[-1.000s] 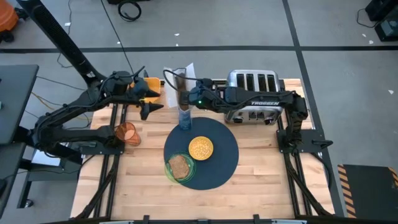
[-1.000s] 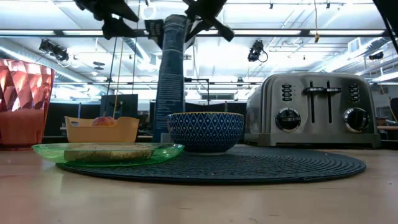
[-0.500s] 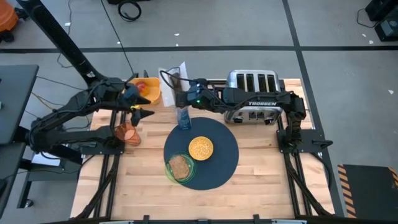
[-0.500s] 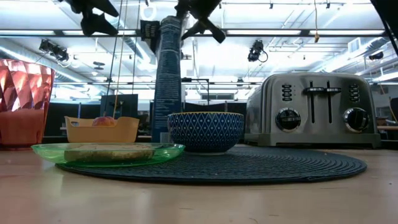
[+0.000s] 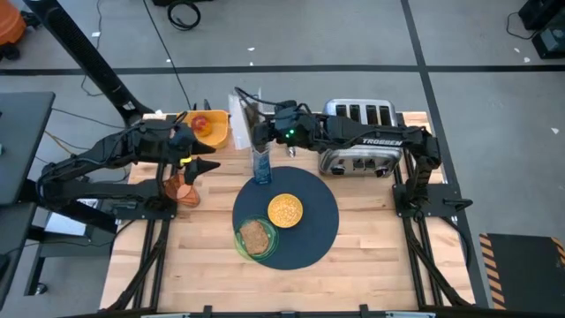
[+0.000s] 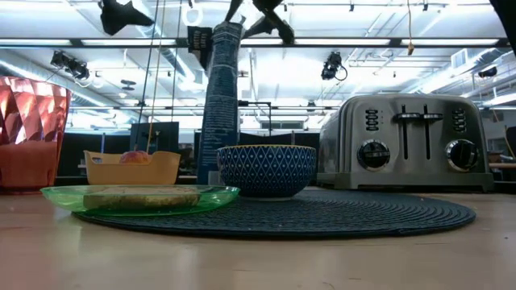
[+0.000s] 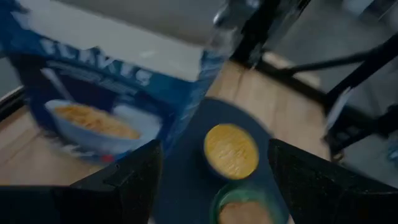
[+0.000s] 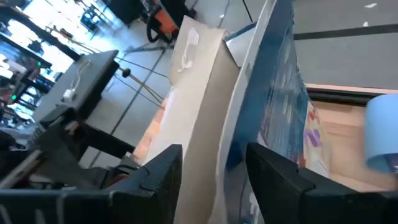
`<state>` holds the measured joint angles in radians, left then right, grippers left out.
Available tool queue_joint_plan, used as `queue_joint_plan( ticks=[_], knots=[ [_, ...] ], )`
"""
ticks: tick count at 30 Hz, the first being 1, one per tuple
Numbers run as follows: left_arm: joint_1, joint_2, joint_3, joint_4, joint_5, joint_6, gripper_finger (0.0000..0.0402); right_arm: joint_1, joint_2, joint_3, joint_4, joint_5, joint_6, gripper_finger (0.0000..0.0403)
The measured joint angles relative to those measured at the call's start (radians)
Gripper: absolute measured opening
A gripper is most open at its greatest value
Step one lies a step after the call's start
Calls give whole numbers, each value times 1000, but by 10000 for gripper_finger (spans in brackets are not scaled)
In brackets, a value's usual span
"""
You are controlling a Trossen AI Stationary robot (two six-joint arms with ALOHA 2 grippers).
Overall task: Arrange a breakfast setting
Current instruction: Pour the cereal in the yellow bowl on the dark blue table mat
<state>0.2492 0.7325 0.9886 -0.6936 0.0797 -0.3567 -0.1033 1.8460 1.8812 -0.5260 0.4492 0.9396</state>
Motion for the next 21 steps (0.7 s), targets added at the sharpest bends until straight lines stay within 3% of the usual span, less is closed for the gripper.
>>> queue_joint_plan(
  ticks=[8, 12, 16, 18, 21],
  knots=[
    [-142, -2, 0, 245, -70, -133, 293, -19, -2, 0, 1, -43, -62, 202],
    [-196, 14, 1, 378, -273, -163, 293, -26, -2, 0, 1, -73, -100, 201],
    [-199, 65, 1, 382, -529, -215, 293, -26, -2, 0, -2, -94, -172, 201],
    [-179, 98, 1, 369, -590, -272, 293, -25, -2, 0, -14, -107, -194, 201],
    [-140, 137, 0, 370, -603, -363, 293, -25, -2, 0, -53, -103, -213, 201]
  ],
)
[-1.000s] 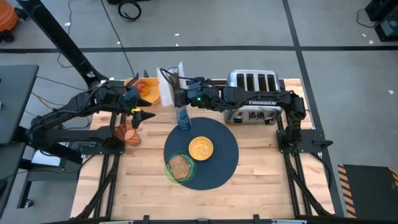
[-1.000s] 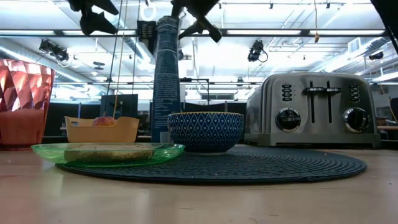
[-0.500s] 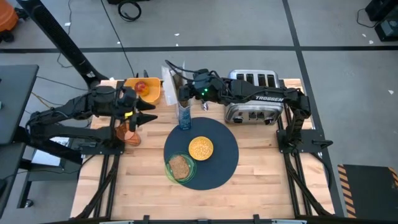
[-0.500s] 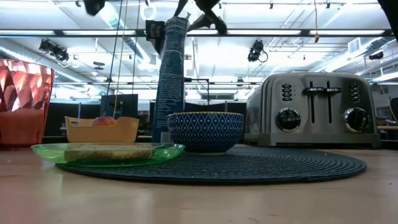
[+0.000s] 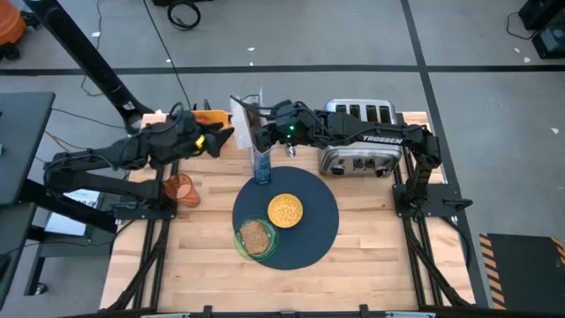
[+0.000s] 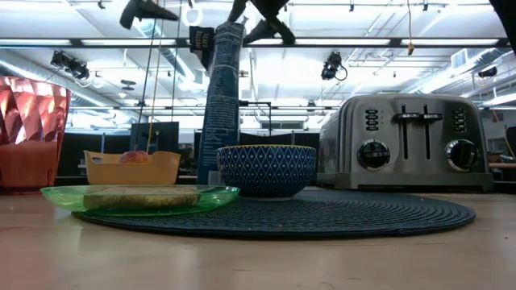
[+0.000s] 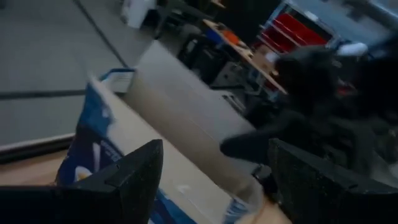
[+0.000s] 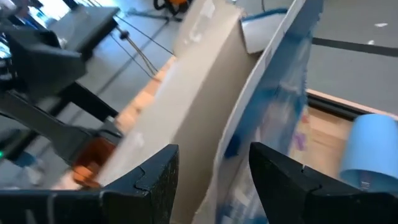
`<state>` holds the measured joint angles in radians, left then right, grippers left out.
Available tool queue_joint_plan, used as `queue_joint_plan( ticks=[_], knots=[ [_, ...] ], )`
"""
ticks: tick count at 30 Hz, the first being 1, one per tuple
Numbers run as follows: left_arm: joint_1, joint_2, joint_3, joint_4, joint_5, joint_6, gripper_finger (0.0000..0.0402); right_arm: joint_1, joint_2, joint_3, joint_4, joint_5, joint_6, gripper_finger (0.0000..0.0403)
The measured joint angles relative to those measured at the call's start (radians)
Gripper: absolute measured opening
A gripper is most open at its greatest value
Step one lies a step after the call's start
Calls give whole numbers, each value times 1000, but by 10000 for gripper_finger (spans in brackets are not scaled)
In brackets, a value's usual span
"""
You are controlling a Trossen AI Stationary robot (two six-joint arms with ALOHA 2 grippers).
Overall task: Arrange a breakfast setting
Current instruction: Pour the cereal in the yellow bowl on the dark blue table mat
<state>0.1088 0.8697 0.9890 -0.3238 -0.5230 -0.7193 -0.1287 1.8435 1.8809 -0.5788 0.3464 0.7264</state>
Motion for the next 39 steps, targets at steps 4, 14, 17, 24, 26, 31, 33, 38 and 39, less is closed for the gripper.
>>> queue_joint_plan(
  ticks=[4, 14, 17, 24, 26, 31, 33, 38, 39],
  knots=[
    [29, 65, 0, 7, 2, -57, 293, -1, 1, 0, -51, 17, -41, 201],
    [32, 131, 0, -1, 46, -140, 293, -5, 2, 0, 28, -137, -161, 201],
    [32, 131, 0, -42, 46, -171, 293, -5, 2, 0, 55, -173, -200, 201],
    [32, 131, 1, -205, 46, -275, 293, -5, 2, -1, 77, -223, -263, 201],
    [35, 131, 1, -203, 46, -291, 293, -5, 2, -1, 78, -239, -279, 201],
    [36, 132, 1, -185, 39, -307, 293, -3, 4, -47, 99, -262, -285, 201],
    [36, 138, 1, -182, 37, -318, 293, -3, 4, -75, 137, -288, -282, 201],
    [36, 138, 1, -183, 46, -313, 293, 6, 4, -123, 251, -350, -291, 201],
    [36, 138, 1, -184, 47, -312, 293, 9, 4, -128, 273, -355, -297, 201]
  ],
)
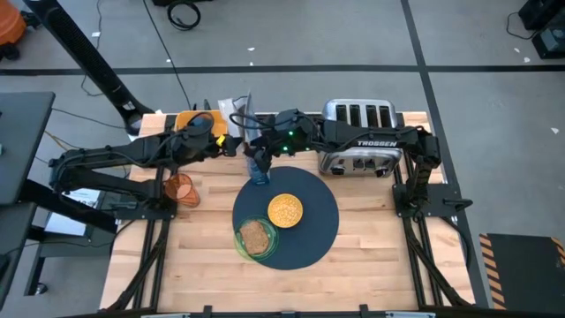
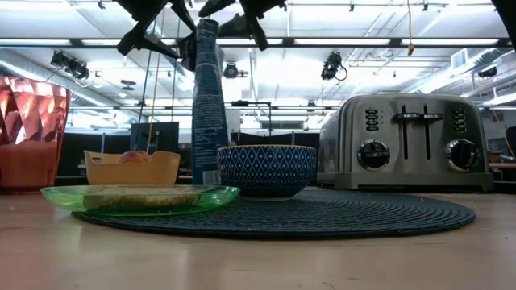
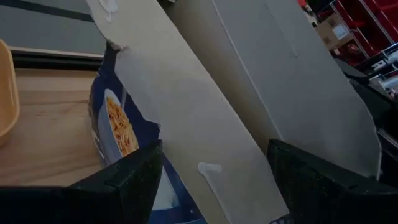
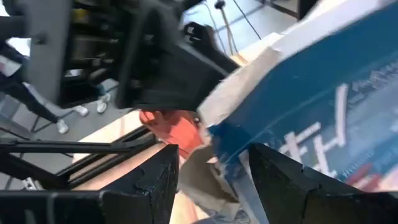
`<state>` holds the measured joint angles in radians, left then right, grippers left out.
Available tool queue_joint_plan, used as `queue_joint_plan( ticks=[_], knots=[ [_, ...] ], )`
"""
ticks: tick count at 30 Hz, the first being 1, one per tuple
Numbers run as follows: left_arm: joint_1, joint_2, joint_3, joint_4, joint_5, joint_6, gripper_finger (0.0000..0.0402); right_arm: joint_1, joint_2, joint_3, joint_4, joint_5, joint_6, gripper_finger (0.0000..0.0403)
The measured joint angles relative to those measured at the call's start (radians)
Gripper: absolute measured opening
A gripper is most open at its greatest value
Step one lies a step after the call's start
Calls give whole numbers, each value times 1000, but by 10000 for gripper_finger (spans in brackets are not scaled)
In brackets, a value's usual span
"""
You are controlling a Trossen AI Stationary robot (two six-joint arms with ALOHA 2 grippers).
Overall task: Arrange a breakfast setting
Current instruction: Pour the cereal in the yellow bowl on the dark blue table mat
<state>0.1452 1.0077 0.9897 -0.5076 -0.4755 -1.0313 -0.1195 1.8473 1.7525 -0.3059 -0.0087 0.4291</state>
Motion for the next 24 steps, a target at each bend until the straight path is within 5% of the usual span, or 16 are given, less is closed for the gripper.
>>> queue_joint_plan(
  ticks=[12, 24],
  knots=[
    [0, -4, 0, 8, 31, 80, 293, -2, 0, -10, -1, 86, 13, 201],
    [37, -41, 53, 2, 25, 235, 293, -6, -33, 14, -85, 56, -50, 202]
  ],
)
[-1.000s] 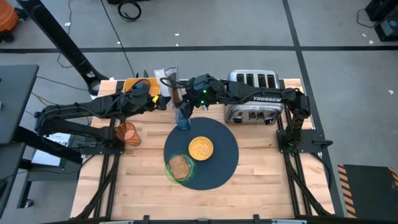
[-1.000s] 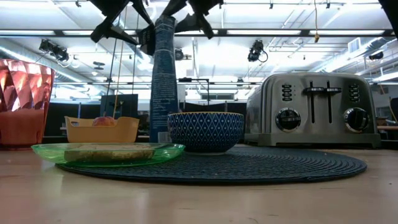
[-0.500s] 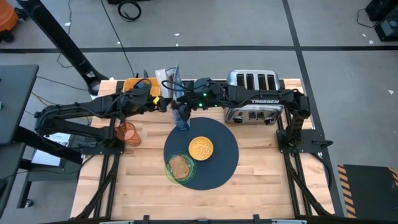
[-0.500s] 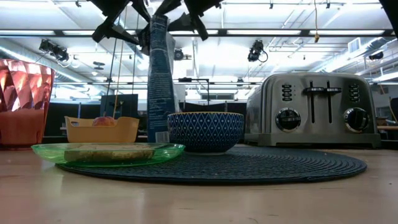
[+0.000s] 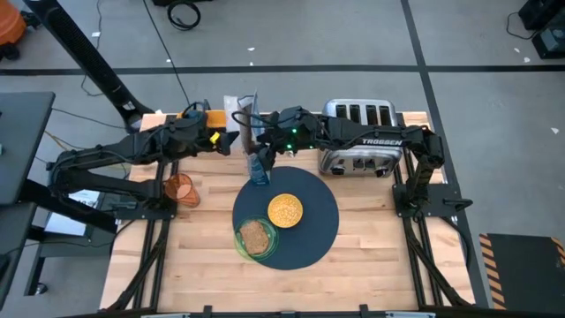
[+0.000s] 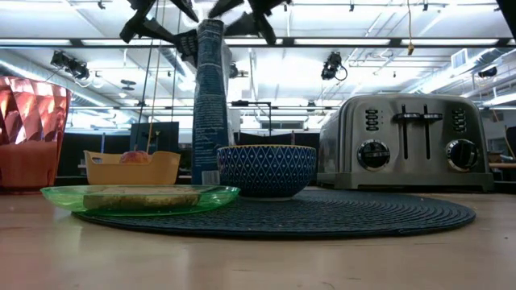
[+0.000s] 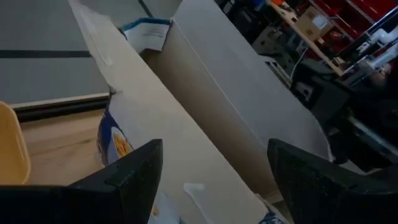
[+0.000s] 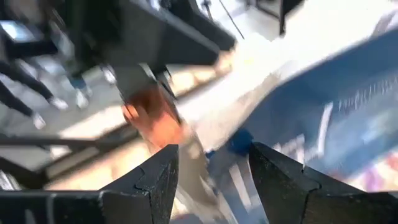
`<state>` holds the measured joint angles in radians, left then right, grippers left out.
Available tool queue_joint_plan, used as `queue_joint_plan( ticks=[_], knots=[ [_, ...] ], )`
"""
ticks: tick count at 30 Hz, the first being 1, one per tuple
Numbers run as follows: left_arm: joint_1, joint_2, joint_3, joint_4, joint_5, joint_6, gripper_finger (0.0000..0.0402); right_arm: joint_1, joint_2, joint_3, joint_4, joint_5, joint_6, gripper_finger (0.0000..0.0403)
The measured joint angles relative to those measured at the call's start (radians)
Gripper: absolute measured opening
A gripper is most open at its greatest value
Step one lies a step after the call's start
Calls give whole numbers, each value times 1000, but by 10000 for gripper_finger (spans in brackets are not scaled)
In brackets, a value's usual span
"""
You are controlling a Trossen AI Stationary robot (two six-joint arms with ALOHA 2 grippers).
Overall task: Arrange a breakfast setting
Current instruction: Pour the cereal in the yellow bowl on the dark blue table mat
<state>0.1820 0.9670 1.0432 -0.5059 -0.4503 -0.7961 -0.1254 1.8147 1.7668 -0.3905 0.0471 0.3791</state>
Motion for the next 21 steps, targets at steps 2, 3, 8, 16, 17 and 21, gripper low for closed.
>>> queue_joint_plan(
  ticks=[2, 3, 8, 16, 17, 21],
  knots=[
    [0, 0, 10, -7, 0, 24, 293, -2, -5, -1, -29, 1, -24, 204],
    [0, -6, 20, -9, 0, 47, 293, -3, -12, -1, -42, 1, -38, 204],
    [-88, -17, 69, -39, 20, 136, 293, -15, -36, 0, -68, 8, -66, 205],
    [-427, 50, 68, -127, -287, 48, 293, -51, -36, -1, -127, 12, -42, 204],
    [-471, 65, 68, -128, -353, 44, 293, -54, -36, -1, -130, 12, -42, 204],
    [-591, 150, 68, -112, -572, 30, 293, -59, -36, -1, -148, 18, -41, 204]
  ],
)
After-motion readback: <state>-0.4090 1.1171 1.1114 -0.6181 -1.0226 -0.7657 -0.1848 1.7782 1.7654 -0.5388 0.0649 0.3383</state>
